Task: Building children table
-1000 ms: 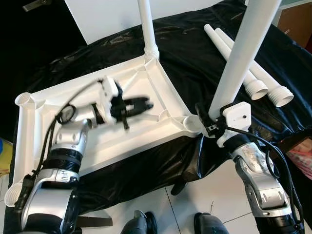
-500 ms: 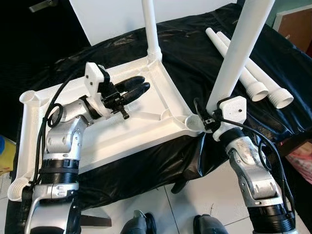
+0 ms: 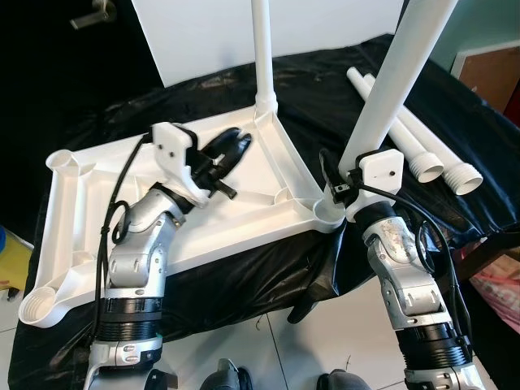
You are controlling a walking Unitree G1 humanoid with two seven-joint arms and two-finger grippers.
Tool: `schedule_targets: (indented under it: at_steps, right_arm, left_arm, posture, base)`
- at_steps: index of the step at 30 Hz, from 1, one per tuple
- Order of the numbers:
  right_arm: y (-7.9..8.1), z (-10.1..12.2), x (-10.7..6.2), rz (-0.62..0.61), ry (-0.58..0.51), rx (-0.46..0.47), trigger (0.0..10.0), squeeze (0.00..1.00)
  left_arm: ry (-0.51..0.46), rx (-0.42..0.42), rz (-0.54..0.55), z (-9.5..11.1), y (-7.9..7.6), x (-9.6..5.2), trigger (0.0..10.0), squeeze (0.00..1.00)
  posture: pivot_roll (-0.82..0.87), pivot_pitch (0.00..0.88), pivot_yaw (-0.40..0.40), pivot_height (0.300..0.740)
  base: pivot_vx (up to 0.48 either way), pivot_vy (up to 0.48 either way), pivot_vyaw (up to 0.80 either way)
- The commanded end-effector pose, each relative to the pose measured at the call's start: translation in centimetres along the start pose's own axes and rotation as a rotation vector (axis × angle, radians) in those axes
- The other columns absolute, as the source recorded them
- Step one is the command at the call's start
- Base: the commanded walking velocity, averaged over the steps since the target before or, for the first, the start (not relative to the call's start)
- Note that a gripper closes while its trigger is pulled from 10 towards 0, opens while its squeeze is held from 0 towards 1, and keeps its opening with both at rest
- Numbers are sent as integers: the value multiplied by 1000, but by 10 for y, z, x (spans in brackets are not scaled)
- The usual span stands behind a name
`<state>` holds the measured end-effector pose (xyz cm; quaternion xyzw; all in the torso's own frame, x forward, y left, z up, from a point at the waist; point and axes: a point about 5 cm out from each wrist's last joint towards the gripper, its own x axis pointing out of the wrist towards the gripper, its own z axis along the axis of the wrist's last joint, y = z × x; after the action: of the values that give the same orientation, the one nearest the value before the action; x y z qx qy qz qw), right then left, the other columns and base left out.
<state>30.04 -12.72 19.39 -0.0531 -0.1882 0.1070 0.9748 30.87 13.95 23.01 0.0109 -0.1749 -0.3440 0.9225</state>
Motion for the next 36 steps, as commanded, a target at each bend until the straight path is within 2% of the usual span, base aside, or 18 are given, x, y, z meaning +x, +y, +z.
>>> schedule_targets:
  at_steps: [1, 2, 3, 5, 6, 7, 8, 10, 11, 12, 15, 18, 21, 27, 32, 36]
  right_arm:
    - [2, 4, 3, 6, -27, 7, 10000, 0]
    - [3, 3, 5, 12, -29, 15, 10000, 0]
    - [3, 3, 6, 22, -33, 30, 10000, 0]
    - [3, 3, 6, 22, -33, 30, 10000, 0]
    - [2, 2, 7, 28, -37, 40, 10000, 0]
    - [2, 2, 7, 28, -37, 40, 10000, 0]
    - [2, 1, 9, 34, -44, 48, 10000, 0]
    - [2, 1, 9, 34, -44, 48, 10000, 0]
    - [1, 0, 11, 36, -50, 50, 10000, 0]
    - [1, 0, 11, 36, -50, 50, 10000, 0]
    - [-4, -8, 16, 37, -45, 62, 10000, 0]
    - [-4, -8, 16, 37, -45, 62, 10000, 0]
    - [-7, -19, 19, 33, -21, 88, 10000, 0]
    - [-7, -38, 21, 30, 40, 116, 10000, 0]
    - [-4, -49, 18, 37, 78, 137, 10000, 0]
    - [4, -65, 15, 65, 135, 162, 10000, 0]
  left_arm:
    - [37, -11, 180, -7, 8, -4, 10000, 0]
    - [84, -11, 112, -14, -3, -7, 10000, 0]
    - [111, -44, 13, -20, -22, -12, 10000, 0]
    - [111, -44, 13, -20, -22, -12, 10000, 0]
    - [120, -66, -55, -22, -37, -16, 10000, 0]
    - [120, -66, -55, -22, -37, -16, 10000, 0]
    - [134, -89, -102, -24, -49, -19, 10000, 0]
    - [134, -89, -102, -24, -49, -19, 10000, 0]
    - [149, -83, -125, -25, -57, -22, 10000, 0]
    - [149, -83, -125, -25, -57, -22, 10000, 0]
    - [153, -121, -172, -23, -71, -26, 10000, 0]
    - [153, -121, -172, -23, -71, -26, 10000, 0]
    - [142, -147, -244, -20, -84, -26, 10000, 0]
    - [155, -154, -323, -17, -91, -25, 10000, 0]
    - [164, -156, -335, -16, -93, -27, 10000, 0]
    - [167, -169, -336, -15, -95, -26, 10000, 0]
  posture:
    - [-66, 16, 62, 740]
    - [-70, 17, 58, 740]
    - [-76, 22, 55, 740]
    - [-76, 22, 55, 740]
    - [-76, 26, 55, 740]
    - [-76, 26, 55, 740]
    - [-81, 33, 59, 740]
    - [-81, 33, 59, 740]
    - [-81, 41, 60, 740]
    - [-81, 41, 60, 740]
    - [-74, 41, 58, 740]
    - [-74, 41, 58, 740]
    - [-63, 33, 42, 740]
    - [-52, 31, 33, 740]
    - [-49, 33, 29, 740]
    - [-53, 39, 32, 740]
  base:
    - [0, 0, 0]
    - [0, 0, 0]
    - [0, 0, 0]
    - [0, 0, 0]
    - [0, 0, 0]
    - [0, 0, 0]
    - [0, 0, 0]
    - [0, 0, 0]
    - [0, 0, 0]
    - [0, 0, 0]
    - [0, 0, 0]
    - [0, 0, 0]
    - [0, 0, 0]
    - [0, 0, 0]
    - [0, 0, 0]
    - [0, 0, 0]
